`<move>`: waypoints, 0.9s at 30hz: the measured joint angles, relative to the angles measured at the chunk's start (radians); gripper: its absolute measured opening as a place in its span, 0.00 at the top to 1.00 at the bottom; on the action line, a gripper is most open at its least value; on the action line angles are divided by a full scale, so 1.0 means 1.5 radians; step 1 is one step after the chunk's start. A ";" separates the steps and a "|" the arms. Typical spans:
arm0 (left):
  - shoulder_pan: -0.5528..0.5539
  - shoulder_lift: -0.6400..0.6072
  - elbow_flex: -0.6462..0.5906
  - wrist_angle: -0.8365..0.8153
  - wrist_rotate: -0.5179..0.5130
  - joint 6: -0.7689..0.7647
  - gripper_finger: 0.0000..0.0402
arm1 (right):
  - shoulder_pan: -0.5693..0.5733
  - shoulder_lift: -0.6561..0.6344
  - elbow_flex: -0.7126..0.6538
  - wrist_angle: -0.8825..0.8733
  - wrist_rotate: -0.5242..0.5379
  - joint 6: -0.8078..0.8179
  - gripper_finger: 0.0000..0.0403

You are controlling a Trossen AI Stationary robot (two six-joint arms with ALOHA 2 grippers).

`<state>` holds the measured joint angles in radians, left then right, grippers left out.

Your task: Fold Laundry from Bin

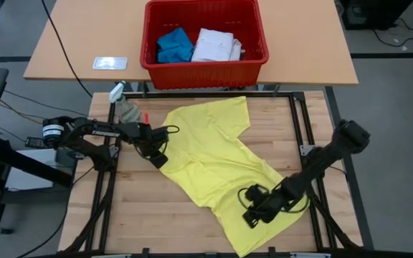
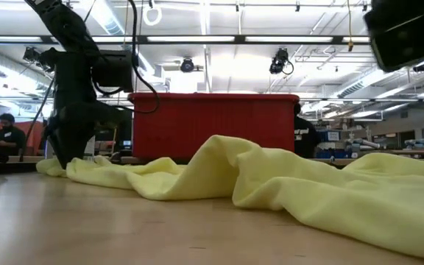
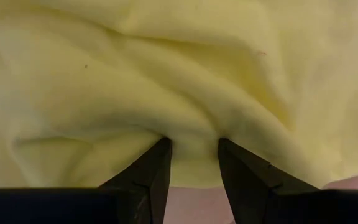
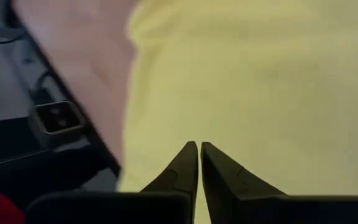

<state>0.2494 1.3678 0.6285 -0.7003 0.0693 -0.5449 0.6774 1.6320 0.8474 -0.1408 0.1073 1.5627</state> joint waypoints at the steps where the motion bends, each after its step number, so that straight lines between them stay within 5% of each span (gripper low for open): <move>1: -0.008 0.000 0.000 -0.004 -0.001 -0.012 0.65 | 0.002 0.026 0.000 0.037 -0.001 0.001 0.94; 4: -0.040 0.000 0.000 -0.025 0.000 -0.051 0.65 | 0.017 0.094 0.000 0.101 -0.050 0.027 0.96; 12: -0.184 0.000 0.000 -0.129 0.051 -0.205 0.65 | 0.115 0.120 0.031 0.024 -0.272 0.101 0.97; 20: -0.405 0.000 0.000 -0.132 0.163 -0.432 0.65 | 0.182 0.045 0.032 -0.053 -0.292 0.090 0.97; 24: -0.501 -0.005 0.007 -0.088 0.219 -0.542 0.65 | 0.189 -0.003 0.032 -0.051 -0.246 0.047 0.96; 27: -0.528 -0.022 0.048 -0.085 0.191 -0.562 0.65 | 0.180 -0.039 0.033 -0.081 -0.177 0.015 0.96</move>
<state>-0.5430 1.3341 0.6998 -0.8278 0.3555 -1.3878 0.9478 1.5738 0.8963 -0.2622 -0.1578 1.5857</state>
